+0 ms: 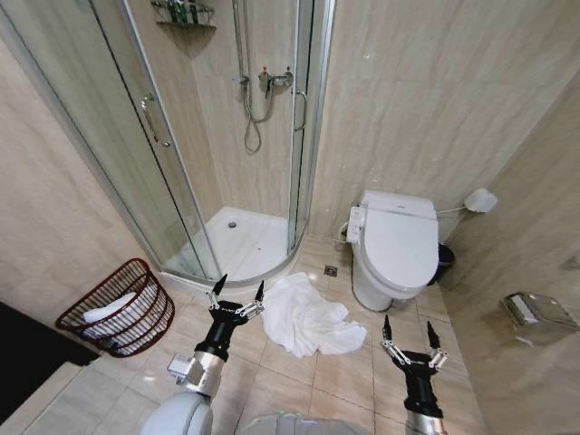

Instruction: Discard the used towel into the hamper.

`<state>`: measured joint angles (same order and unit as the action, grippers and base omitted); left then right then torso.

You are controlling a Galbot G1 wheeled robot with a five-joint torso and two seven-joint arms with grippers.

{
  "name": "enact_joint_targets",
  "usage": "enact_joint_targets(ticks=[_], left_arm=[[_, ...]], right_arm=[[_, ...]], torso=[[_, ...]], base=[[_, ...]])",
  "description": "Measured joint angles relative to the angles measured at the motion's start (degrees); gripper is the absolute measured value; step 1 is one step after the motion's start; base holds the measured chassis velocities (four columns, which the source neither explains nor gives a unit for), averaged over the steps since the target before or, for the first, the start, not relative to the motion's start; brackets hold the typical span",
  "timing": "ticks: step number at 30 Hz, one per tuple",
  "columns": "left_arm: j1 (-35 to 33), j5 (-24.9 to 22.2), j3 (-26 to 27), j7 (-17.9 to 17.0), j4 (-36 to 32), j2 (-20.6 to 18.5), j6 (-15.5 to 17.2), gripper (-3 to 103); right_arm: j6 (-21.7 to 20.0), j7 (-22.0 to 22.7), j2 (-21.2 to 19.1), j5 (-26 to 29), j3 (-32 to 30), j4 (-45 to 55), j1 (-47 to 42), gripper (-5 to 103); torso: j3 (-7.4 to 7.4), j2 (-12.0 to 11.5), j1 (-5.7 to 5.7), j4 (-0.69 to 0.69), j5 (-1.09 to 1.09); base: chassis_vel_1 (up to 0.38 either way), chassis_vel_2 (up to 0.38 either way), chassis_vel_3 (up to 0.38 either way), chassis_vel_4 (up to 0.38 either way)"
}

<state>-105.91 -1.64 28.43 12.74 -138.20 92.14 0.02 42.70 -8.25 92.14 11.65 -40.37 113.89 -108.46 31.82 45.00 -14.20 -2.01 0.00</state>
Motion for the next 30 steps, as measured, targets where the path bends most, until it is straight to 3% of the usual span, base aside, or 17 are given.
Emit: enact_joint_targets(ticks=[30], left_arm=[[0.00,0.00,0.00,0.00,0.00,0.00,0.00,100]], right_arm=[[0.28,-0.64,0.00,0.25,0.17,-0.97,0.62,100]], torso=[[-3.83,-6.83,3.00,0.00,0.00]], base=[[0.000,0.000,0.000,0.000]])
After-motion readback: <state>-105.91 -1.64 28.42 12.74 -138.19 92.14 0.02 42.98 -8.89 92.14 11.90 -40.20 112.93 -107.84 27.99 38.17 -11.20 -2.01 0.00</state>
